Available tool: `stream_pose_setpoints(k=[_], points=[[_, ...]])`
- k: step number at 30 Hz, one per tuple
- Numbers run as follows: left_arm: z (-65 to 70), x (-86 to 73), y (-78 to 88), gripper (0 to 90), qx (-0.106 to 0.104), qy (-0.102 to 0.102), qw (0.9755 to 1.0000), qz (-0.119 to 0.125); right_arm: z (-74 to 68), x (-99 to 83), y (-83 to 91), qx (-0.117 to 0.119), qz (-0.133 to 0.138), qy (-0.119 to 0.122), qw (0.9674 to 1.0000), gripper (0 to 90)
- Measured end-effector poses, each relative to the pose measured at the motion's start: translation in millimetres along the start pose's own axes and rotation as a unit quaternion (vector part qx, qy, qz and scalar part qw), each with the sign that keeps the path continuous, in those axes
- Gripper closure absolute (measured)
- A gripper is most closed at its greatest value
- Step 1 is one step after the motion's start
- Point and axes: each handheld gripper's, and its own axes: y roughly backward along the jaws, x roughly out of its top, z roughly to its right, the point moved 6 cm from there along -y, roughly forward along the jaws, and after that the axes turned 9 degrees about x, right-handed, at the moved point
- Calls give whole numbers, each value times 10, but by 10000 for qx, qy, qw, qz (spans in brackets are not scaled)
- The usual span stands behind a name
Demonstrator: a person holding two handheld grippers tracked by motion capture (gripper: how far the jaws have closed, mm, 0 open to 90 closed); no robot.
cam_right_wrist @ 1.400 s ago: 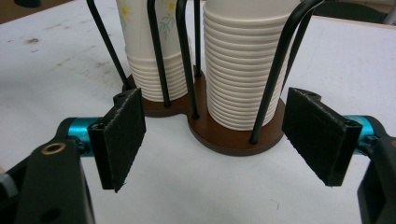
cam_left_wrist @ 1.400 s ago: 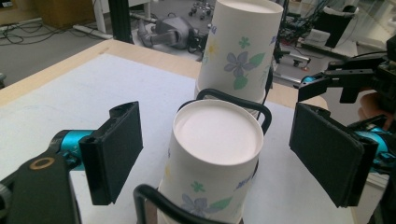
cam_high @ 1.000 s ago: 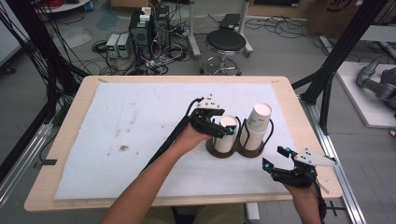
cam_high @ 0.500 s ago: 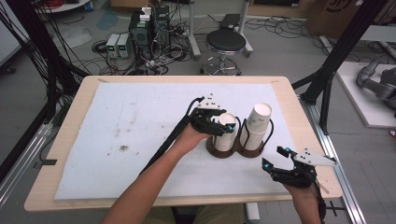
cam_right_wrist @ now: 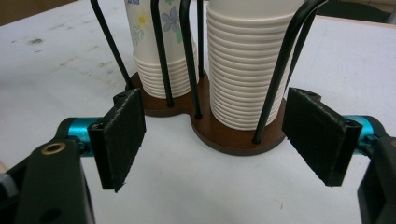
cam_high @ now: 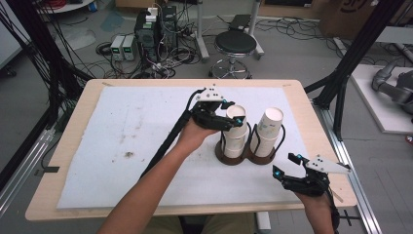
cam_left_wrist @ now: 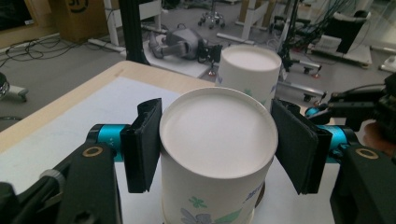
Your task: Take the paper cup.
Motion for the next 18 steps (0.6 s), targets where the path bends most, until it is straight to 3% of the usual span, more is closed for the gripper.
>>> stream_pose_setpoints(k=[7, 10, 15, 18], points=[[-62, 158, 177, 370, 2, 239, 9990, 390, -23, 7, -17, 31, -6, 8, 10000, 221], [-112, 239, 318, 369, -43, 416, 9970, 658, -34, 8, -31, 52, -19, 12, 10000, 221], [-174, 269, 499, 367, 60, 342, 9970, 688, -40, 15, -33, 82, -15, 30, 10000, 221], [-284, 229, 732, 367, 230, 289, 9970, 680, -40, 20, -29, 79, -3, 33, 10000, 221]])
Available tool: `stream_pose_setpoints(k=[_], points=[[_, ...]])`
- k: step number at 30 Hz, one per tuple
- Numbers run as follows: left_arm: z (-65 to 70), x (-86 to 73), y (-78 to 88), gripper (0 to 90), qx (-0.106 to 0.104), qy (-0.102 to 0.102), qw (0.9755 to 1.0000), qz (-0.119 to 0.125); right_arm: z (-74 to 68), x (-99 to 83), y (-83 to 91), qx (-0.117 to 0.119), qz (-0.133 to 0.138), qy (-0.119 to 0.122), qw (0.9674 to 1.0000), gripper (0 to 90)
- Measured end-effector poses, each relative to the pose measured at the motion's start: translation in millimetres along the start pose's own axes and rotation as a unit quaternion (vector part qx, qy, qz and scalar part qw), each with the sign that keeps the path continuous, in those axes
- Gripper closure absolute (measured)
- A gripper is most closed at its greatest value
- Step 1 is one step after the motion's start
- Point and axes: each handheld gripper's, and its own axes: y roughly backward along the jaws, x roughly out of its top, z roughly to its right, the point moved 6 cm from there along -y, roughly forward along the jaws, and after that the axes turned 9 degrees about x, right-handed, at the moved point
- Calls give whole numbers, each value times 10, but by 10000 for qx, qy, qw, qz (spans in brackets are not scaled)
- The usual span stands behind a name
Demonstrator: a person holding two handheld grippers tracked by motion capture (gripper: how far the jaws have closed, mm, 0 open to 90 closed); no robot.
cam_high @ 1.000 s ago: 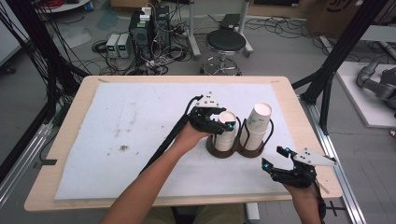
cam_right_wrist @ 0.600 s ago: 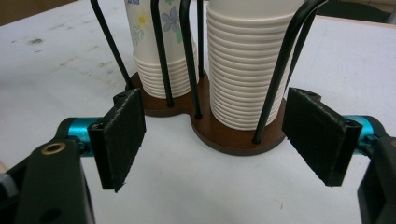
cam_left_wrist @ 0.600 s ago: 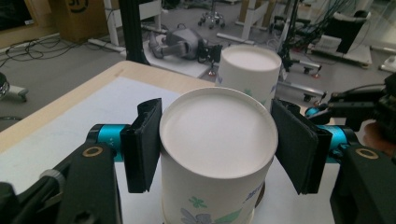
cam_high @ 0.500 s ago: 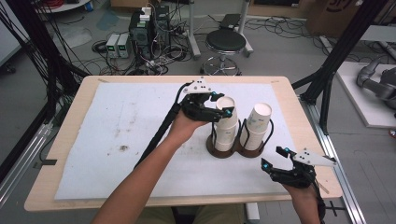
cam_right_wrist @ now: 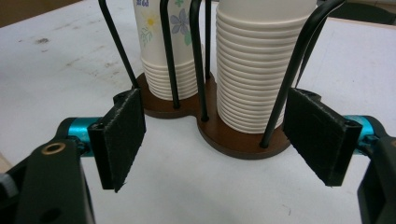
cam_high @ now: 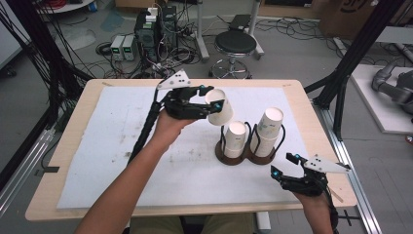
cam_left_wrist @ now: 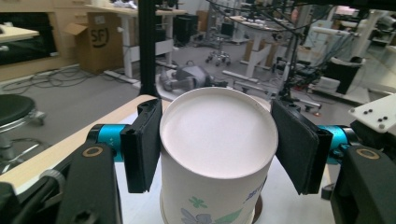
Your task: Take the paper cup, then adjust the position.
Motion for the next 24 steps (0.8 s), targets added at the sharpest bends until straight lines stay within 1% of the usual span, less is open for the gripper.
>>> stream_pose_setpoints(k=[1, 2, 3, 4, 5, 7, 8, 9, 10, 11, 12, 13, 14, 18, 20, 22, 24], points=[[0, 0, 0, 367, 0, 0, 10000, 0, -3, 2, 3, 2, 4, -2, 10000, 221], [-76, -50, 124, 367, 78, 27, 10000, -32, -9, 6, 4, 13, 8, -3, 10000, 221], [-76, -50, 124, 368, 78, 27, 10000, -32, -9, 6, 4, 13, 8, -3, 10000, 221], [-157, -115, 255, 368, 145, 81, 9999, -26, -22, 10, -4, 36, 10, -5, 10000, 221], [-157, -115, 255, 368, 145, 81, 9999, -26, -26, 13, -13, 47, 15, -10, 10000, 221], [-255, -189, 395, 368, 258, 124, 9996, -37, -28, 20, -25, 52, 18, -4, 10000, 221], [-324, -240, 491, 368, 314, 169, 9994, -29, -28, 26, -44, 62, -14, 25, 10000, 221], [-324, -240, 491, 368, 314, 169, 9994, -29, -36, 28, -53, 72, -30, 12, 10000, 221], [-391, -291, 595, 368, 379, 218, 9990, -9, -38, 29, -57, 77, -32, 35, 10000, 221], [-391, -291, 595, 368, 379, 218, 9990, -9, -49, 26, -57, 99, -49, 37, 9999, 221], [-417, -322, 659, 368, 431, 261, 9987, 14, -53, 26, -56, 104, -41, 49, 9999, 221], [-417, -322, 659, 368, 431, 261, 9987, 14, -62, 30, -50, 126, -29, 35, 9999, 221], [-427, -354, 714, 368, 451, 238, 9987, -5, -67, 38, -44, 148, -9, 52, 9999, 221], [-408, -403, 763, 368, 456, 152, 9988, -61, -106, 96, -23, 228, 94, 81, 9997, 221], [-385, -476, 795, 367, 402, 125, 9990, -116, -145, 127, -30, 316, 108, 110, 9994, 221], [-376, -539, 821, 367, 400, 101, 9990, -173, -202, 153, -49, 453, 120, 140, 9988, 221], [-369, -606, 851, 367, 379, 125, 9990, -187, -257, 172, -82, 578, 83, 187, 9981, 221]])
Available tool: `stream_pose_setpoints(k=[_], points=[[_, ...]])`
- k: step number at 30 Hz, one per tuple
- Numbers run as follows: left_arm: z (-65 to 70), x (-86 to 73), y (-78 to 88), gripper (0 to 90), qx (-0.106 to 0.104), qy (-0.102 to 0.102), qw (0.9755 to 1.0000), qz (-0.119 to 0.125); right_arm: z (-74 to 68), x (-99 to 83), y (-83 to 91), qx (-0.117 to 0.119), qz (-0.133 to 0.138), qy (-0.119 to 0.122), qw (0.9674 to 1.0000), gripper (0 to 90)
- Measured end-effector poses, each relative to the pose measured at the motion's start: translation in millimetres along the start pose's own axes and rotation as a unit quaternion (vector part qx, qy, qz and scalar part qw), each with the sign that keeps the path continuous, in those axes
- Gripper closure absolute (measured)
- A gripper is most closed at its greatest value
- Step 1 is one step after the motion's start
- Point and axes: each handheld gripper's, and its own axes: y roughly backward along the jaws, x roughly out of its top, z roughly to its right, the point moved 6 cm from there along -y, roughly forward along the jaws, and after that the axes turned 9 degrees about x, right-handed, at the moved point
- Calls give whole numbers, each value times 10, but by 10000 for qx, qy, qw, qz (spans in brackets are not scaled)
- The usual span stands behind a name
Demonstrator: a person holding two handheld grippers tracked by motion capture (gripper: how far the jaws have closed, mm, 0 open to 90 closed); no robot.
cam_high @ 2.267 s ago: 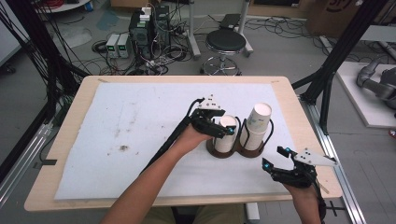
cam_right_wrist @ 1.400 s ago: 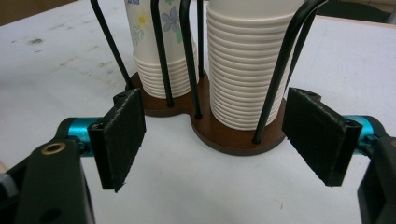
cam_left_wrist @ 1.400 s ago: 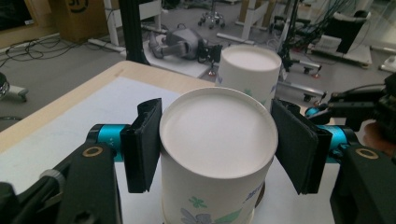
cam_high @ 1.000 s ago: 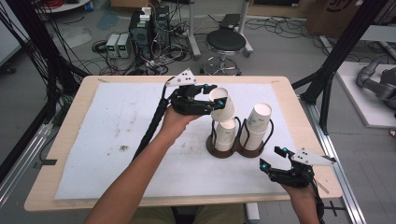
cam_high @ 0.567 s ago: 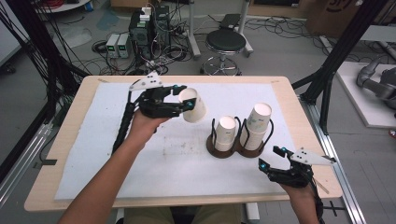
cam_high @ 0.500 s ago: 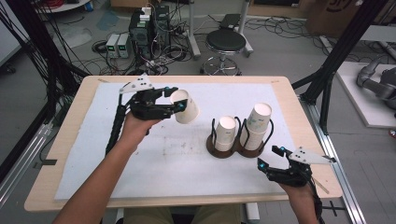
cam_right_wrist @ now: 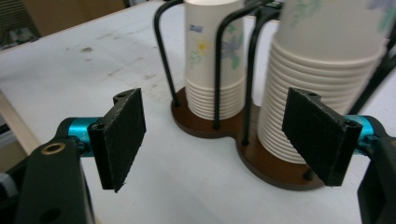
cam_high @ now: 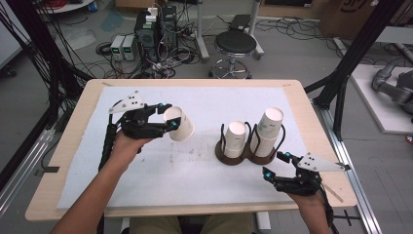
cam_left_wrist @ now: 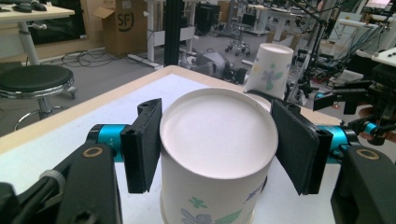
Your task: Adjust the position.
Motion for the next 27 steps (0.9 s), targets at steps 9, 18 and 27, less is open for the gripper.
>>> stream_pose_setpoints(k=[9, 18, 27], points=[[30, -250, 152, 368, -30, 75, 9999, -81, -235, 124, -138, 521, 26, 255, 9983, 209], [164, -411, 235, 368, -65, -119, 9996, -239, -528, 239, -460, 1091, -117, 528, 9926, 205], [230, -483, 255, 368, -211, -67, 9995, -203, -701, 365, -805, 1491, -183, 709, 9861, 205]])
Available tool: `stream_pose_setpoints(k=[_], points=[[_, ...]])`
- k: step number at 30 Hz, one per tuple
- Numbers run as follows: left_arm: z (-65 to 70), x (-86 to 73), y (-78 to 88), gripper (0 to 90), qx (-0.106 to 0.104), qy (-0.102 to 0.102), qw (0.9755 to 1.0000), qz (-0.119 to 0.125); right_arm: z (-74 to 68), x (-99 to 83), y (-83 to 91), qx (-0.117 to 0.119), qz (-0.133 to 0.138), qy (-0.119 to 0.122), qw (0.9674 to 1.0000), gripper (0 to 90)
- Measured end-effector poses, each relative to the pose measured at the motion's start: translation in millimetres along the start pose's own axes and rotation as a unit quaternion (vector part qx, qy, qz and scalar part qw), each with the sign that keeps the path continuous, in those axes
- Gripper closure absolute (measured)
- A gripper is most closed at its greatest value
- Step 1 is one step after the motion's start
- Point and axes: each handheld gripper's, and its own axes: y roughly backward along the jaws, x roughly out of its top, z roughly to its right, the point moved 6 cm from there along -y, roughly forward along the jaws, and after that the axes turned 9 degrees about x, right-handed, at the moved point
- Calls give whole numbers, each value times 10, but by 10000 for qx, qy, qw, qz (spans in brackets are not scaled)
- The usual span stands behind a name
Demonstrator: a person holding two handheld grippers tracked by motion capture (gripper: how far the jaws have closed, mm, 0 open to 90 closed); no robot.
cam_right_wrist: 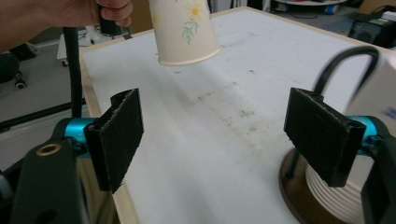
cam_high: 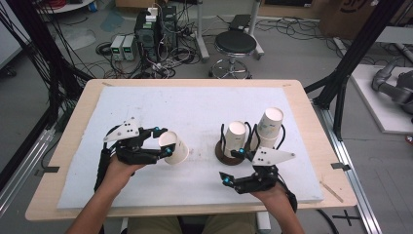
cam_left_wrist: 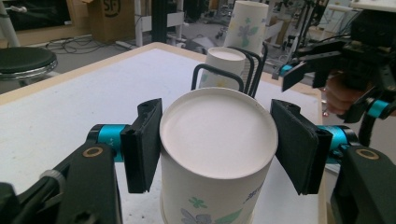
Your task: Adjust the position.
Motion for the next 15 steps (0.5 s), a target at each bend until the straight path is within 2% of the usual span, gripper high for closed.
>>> stream_pose_setpoints(k=[3, 4, 5, 7, 13, 15], points=[[30, -7, -4, 369, -69, 11, 10000, 10, 24, 56, -158, 79, -67, 101, 9999, 205], [30, -7, -4, 369, -69, 11, 10000, 10, 9, 70, -211, 179, -130, 87, 9997, 205], [52, -14, -5, 368, -127, 25, 9999, 28, 28, 93, -262, 148, -137, 162, 9997, 205], [70, -24, -15, 369, -170, 10, 9999, -13, 1, 122, -378, 337, -225, 190, 9990, 205], [119, -37, -35, 369, -263, -3, 9996, -49, 5, 162, -605, 489, -269, 280, 9981, 205], [166, -53, -49, 369, -357, -35, 9993, -102, 6, 166, -657, 536, -256, 302, 9978, 205]])
